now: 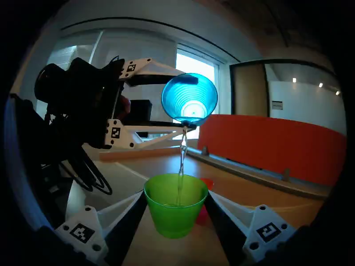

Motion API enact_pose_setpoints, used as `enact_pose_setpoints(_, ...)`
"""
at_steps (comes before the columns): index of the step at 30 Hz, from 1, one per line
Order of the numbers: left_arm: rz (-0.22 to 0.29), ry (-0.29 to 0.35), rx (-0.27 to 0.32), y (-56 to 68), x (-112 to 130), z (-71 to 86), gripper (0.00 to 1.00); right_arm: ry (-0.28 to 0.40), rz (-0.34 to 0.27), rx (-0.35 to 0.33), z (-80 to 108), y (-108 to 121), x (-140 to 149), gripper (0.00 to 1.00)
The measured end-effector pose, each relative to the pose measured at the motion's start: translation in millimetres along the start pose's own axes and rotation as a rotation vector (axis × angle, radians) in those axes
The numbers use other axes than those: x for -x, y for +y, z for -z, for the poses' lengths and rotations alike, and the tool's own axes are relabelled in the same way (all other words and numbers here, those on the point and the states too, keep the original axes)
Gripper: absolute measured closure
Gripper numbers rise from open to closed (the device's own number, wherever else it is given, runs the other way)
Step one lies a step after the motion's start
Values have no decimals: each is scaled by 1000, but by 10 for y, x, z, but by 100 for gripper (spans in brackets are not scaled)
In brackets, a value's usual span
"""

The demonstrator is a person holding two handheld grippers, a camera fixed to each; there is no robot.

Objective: Pour water

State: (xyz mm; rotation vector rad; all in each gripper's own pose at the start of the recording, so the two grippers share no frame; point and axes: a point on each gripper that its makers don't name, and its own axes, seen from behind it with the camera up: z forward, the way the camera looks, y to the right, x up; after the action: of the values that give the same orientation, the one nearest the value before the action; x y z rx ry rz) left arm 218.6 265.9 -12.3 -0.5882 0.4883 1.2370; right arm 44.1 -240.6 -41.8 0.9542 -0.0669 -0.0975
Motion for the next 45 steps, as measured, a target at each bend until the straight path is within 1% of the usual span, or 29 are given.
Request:
enact_pose_setpoints(5, -24, 1, -5, -28, -3, -8, 15, 0, 3, 2, 5, -1, -10, 9)
enact_pose_setpoints(12, -48, 6, -5, -28, -25, -13, 15, 2, 5, 4, 13, 5, -14, 9)
enact_pose_setpoints(24, -104, 20, -14, -48, -93, -25, 15, 4, 4, 7, 15, 19, -24, 9)
enact_pose_setpoints(33, -140, 22, -22, -80, -120, -21, 15, 5, 6, 7, 14, 30, -26, 9)
enact_pose_setpoints(42, -187, 22, -28, -79, -131, -21, 15, 6, 9, 6, 6, 26, -25, 9)
enact_pose_setpoints(45, -200, 22, -27, -61, -132, -22, 15, 5, 8, 7, 3, 27, -23, 9)
